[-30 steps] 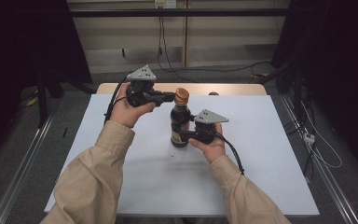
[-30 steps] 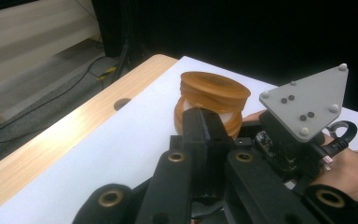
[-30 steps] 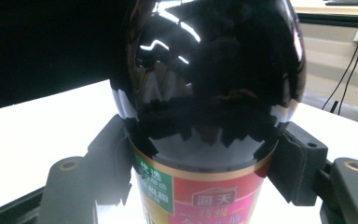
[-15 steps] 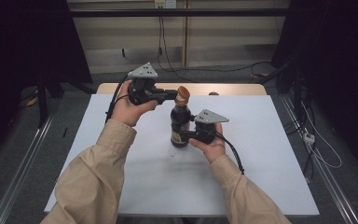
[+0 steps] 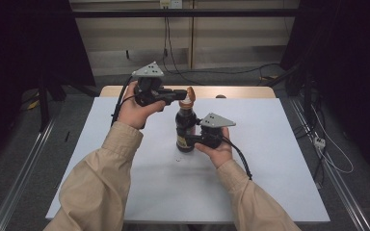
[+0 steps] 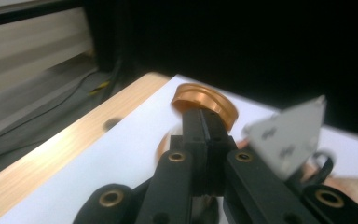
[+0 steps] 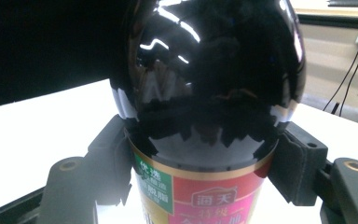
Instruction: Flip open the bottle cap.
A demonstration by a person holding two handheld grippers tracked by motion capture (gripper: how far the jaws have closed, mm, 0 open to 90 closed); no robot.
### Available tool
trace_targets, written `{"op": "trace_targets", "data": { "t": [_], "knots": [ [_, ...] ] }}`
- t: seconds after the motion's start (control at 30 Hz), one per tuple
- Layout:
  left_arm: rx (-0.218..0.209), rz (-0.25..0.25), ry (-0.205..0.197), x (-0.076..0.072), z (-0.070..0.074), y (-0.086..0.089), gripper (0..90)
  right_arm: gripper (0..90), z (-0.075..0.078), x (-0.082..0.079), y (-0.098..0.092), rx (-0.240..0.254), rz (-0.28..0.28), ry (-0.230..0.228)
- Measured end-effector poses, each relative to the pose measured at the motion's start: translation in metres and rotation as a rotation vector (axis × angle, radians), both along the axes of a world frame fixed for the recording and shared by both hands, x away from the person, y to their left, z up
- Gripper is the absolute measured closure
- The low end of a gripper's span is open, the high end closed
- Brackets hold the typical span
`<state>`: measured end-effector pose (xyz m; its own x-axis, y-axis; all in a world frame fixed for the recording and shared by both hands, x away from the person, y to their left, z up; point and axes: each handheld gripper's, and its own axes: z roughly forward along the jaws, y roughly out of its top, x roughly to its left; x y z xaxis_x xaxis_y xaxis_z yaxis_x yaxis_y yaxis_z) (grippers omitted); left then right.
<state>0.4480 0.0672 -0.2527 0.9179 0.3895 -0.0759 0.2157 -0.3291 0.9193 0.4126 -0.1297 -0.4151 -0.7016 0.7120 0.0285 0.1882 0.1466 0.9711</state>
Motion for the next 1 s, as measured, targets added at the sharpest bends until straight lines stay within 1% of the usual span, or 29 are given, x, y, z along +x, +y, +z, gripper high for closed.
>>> {"op": "trace_targets", "data": {
  "t": [0.07,0.13,0.2,0.27,0.3,0.43,0.53,0.6,0.63,0.8,0.9,1.0],
  "knots": [
    [-0.013,-0.010,-0.004,-0.001,0.002,-0.006,90.0,30.7,0.000,0.000,0.003,-0.006,-0.001,-0.012],
    [-0.005,-0.004,-0.013,-0.002,0.003,-0.008,90.0,30.7,-0.001,0.001,0.002,0.013,-0.008,0.001],
    [-0.001,-0.002,-0.014,-0.001,0.003,-0.007,90.0,30.7,-0.001,0.002,-0.002,0.022,-0.008,0.013],
    [-0.005,0.003,-0.013,0.000,0.003,-0.006,90.0,30.7,0.000,0.001,-0.002,0.015,-0.003,0.013],
    [0.002,0.007,-0.013,0.000,0.003,-0.005,90.0,30.7,0.000,0.000,-0.002,0.014,-0.003,0.011],
    [0.001,0.006,-0.016,-0.001,0.004,-0.005,90.0,30.7,-0.001,0.002,-0.002,0.020,-0.005,0.011],
    [-0.001,0.004,-0.015,-0.002,0.004,-0.004,90.0,30.6,-0.001,0.001,-0.001,0.019,-0.003,0.011],
    [-0.010,0.002,-0.016,-0.002,0.004,-0.004,90.0,30.4,-0.001,0.001,-0.002,0.017,-0.005,0.013],
    [-0.005,0.001,-0.017,-0.003,0.004,-0.003,90.0,30.3,-0.001,0.001,-0.002,0.017,-0.006,0.012],
    [-0.017,0.013,-0.015,-0.003,0.002,0.002,90.0,30.0,0.000,0.001,-0.002,0.017,-0.006,0.014],
    [-0.014,0.021,-0.014,-0.003,0.001,0.007,89.9,29.9,0.000,0.001,-0.002,0.018,-0.009,0.019],
    [-0.013,0.029,-0.019,-0.004,-0.001,0.011,88.3,29.6,0.000,0.000,-0.002,0.016,-0.008,0.020]
  ]
}}
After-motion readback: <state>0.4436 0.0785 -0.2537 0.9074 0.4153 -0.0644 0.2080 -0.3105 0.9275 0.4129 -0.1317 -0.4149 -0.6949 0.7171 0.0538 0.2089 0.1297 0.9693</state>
